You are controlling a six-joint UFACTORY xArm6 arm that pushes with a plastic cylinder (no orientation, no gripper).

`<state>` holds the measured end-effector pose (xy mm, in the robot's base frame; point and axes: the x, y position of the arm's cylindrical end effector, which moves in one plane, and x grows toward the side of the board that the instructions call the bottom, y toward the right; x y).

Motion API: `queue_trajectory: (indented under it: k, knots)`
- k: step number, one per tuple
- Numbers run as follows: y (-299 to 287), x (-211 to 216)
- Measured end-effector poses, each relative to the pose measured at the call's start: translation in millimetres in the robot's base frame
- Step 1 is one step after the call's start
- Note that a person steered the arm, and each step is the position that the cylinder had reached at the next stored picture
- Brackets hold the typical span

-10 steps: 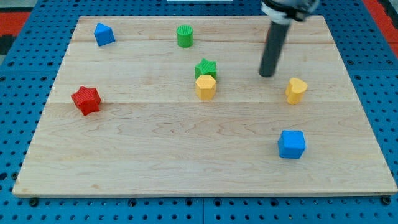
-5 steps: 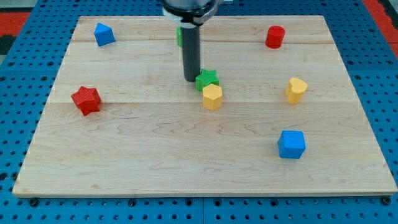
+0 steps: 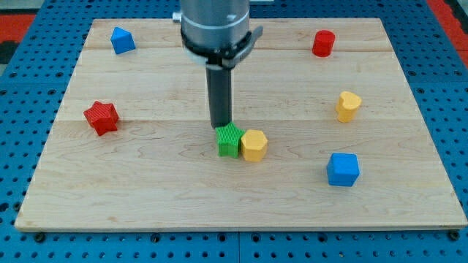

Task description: Move the green star towards the bottom center

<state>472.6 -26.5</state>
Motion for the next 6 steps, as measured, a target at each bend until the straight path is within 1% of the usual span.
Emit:
queue_trajectory:
  k: [1, 2, 3, 4, 5, 6]
  knots:
    - [-16.3, 24.3]
    - [-4.9, 12.8]
    - [23.8, 15.3]
    - [30.4, 15.9]
    - [56.5, 8.6]
    - [100.1, 20.2]
